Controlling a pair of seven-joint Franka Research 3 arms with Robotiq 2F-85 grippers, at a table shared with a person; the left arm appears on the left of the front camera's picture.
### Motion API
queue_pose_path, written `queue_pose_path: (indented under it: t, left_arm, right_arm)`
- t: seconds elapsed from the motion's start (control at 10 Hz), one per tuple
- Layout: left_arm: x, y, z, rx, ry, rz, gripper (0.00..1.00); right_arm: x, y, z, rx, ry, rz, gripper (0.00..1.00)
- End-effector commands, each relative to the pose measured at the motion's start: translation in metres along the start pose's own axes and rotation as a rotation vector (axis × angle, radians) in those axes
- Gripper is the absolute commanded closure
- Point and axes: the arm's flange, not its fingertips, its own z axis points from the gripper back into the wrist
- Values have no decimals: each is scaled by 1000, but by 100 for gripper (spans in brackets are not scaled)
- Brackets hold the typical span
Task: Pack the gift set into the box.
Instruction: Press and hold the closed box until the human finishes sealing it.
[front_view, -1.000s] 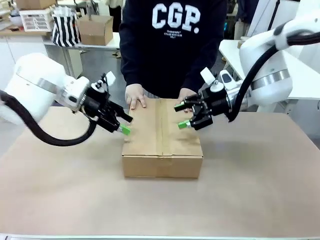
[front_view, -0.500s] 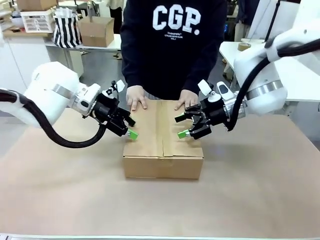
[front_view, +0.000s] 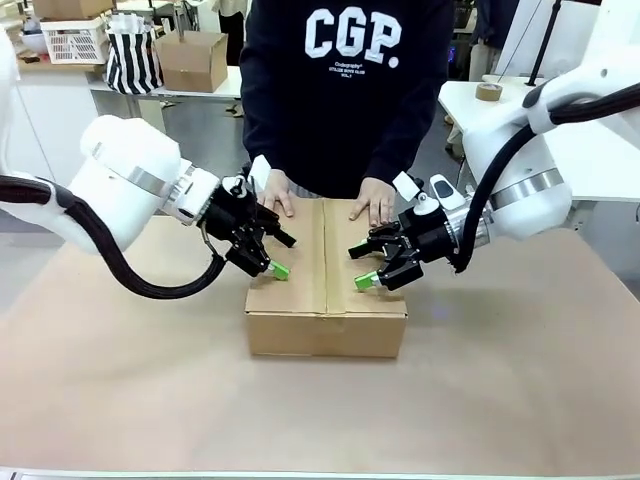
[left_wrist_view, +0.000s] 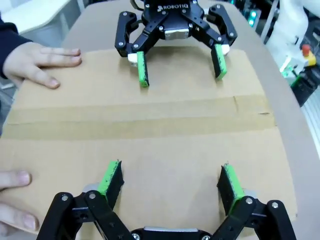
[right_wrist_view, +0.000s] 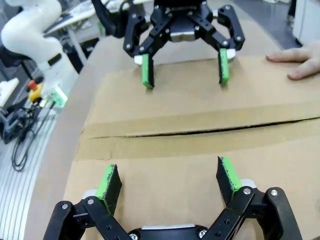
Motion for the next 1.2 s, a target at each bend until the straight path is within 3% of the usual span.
queue_pose_path:
  t: [0.0, 0.2, 0.4, 0.5, 1.1]
  left_arm:
    - [-17, 1, -10, 7, 10, 3, 0]
    - [-26, 1, -14, 54, 6, 15, 0]
    - [-27, 1, -13, 18, -14, 73, 0]
    - [-7, 2, -4, 17, -24, 38, 0]
    - [-7, 2, -4, 17, -24, 38, 0]
  right_arm:
    - [-8, 1, 0, 11, 19, -53, 0]
    - [-10, 0, 2, -27, 30, -28, 0]
    - [0, 0, 1, 0, -3, -19, 0]
    - [0, 0, 1, 0, -3, -19, 0]
    - [0, 0, 1, 0, -3, -19, 0]
